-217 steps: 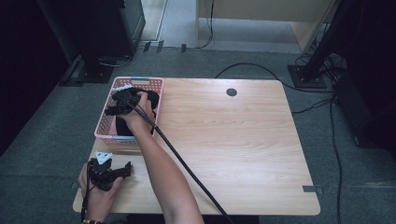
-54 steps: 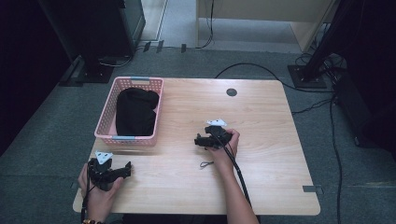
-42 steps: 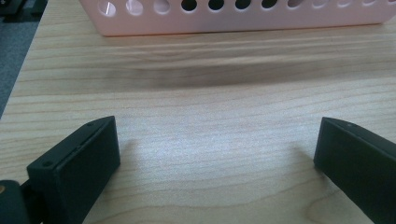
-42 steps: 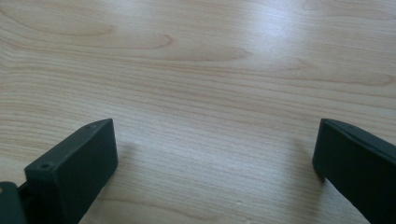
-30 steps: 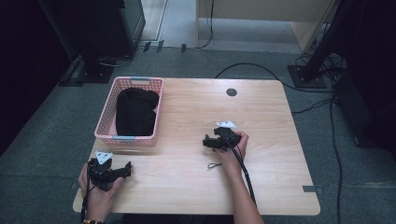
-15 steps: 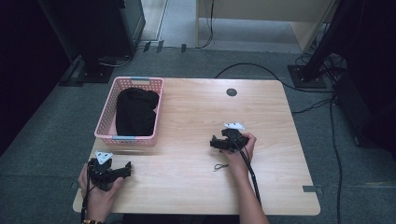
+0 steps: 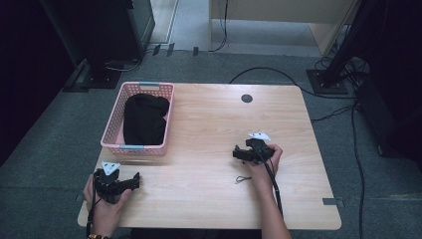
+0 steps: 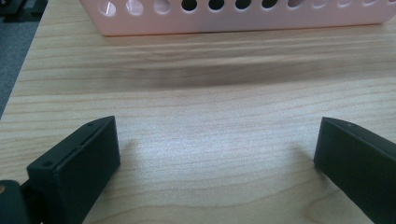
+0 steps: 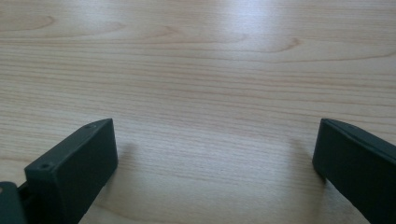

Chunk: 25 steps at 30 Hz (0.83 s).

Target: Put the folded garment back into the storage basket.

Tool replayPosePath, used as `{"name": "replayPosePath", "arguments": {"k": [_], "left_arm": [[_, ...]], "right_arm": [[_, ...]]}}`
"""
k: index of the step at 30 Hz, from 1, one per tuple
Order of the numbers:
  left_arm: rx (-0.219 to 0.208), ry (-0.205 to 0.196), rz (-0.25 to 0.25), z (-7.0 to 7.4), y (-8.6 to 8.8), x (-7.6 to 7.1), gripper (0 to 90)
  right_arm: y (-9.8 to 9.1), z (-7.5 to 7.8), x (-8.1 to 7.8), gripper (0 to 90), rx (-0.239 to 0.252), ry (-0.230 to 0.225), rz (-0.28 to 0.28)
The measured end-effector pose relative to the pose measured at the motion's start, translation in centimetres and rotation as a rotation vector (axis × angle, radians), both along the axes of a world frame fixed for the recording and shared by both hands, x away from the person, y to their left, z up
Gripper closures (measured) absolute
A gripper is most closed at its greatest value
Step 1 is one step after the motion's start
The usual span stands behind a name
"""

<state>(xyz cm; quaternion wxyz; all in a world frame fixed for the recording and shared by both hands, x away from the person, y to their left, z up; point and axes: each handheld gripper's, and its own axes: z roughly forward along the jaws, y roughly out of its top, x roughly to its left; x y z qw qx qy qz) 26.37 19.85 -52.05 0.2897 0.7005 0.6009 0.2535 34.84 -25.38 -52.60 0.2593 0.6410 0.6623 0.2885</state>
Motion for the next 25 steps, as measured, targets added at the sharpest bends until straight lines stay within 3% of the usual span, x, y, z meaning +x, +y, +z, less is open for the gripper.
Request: {"name": "replayPosePath", "arguments": {"k": [25], "left_arm": [[0.000,0.000,0.000,0.0,0.0,0.0,0.1]], "right_arm": [[-4.5,0.0,-1.3,0.0,-0.001,0.001,-0.073]]}}
